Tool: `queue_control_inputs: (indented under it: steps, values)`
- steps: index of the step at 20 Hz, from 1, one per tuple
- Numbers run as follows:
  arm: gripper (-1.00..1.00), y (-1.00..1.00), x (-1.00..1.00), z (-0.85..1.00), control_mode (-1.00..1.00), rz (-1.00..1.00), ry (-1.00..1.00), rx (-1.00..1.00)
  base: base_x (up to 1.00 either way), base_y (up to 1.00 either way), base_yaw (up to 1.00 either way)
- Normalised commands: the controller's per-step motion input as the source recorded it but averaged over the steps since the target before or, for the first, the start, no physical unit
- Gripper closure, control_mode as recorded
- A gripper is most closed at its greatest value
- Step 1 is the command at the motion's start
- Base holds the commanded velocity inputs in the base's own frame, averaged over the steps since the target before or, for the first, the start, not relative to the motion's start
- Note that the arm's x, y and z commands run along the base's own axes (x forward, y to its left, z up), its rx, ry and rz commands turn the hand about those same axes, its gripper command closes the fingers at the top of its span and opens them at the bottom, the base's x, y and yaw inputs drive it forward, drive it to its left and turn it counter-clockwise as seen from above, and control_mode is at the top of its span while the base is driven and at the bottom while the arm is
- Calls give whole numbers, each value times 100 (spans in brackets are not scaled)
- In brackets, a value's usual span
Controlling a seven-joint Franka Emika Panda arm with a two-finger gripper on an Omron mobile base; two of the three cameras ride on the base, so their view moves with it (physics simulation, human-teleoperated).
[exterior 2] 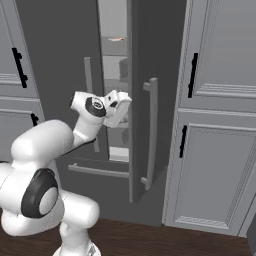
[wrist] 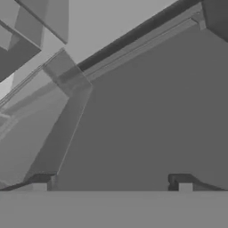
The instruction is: Grab a lemon wedge from the fridge and one ice cube from the ice bowl, and put them in the glass of lemonade.
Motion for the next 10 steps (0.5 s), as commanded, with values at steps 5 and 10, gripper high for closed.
queue_control_inputs:
  steps: [5,10]
  values:
    - [-100,-99,-13,23,-100,-6,0,0,0,0,0]
    - [-100,-53,-10,24,-100,-19,1,0,0,0,0]
